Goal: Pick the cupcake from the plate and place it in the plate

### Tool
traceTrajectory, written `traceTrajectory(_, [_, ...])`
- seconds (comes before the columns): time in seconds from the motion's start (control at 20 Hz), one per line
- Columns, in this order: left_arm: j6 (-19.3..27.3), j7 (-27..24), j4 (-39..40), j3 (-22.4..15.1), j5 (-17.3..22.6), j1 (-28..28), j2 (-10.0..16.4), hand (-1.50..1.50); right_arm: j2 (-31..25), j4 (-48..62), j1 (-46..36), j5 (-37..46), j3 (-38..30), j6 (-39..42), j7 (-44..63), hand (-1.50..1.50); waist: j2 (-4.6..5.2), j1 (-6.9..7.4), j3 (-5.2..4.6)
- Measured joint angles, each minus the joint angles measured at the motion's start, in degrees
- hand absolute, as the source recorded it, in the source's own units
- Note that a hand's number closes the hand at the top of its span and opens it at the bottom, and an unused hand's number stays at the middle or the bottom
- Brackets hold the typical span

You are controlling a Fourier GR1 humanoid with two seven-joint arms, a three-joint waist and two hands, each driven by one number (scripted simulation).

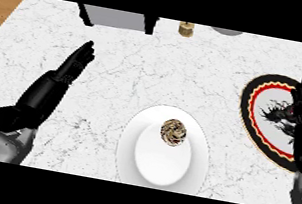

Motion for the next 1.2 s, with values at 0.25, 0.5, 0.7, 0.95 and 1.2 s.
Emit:
traceTrajectory(0.25, [2.5,4.6,3.6,3.9,0.7,1.1,0.5,0.0,4.7,0.1,0.1,-2.3,2.8,2.3,-2.0,1.5,0.97,1.17,-1.19])
traceTrajectory(0.5, [4.6,8.0,8.3,6.9,2.4,3.8,0.4,0.0,3.2,2.4,1.7,6.4,2.9,-4.7,-5.7,-1.5,1.5,1.13,-1.99])
traceTrajectory(0.7, [4.8,10.4,10.9,9.0,3.6,3.1,0.2,0.0,11.5,6.4,6.7,5.7,4.1,-8.0,-17.6,-1.5,1.4,0.87,-1.76])
traceTrajectory(0.95, [3.7,10.8,13.0,10.4,3.7,3.3,-0.4,0.0,12.2,12.1,9.0,11.3,7.8,-8.4,-22.7,-1.5,1.29,0.97,-1.74])
traceTrajectory(1.2, [2.6,11.8,13.3,11.9,3.6,2.8,-0.6,0.0,10.8,8.9,10.5,19.1,12.3,-10.2,-15.6,-1.5,1.18,0.91,-1.77])
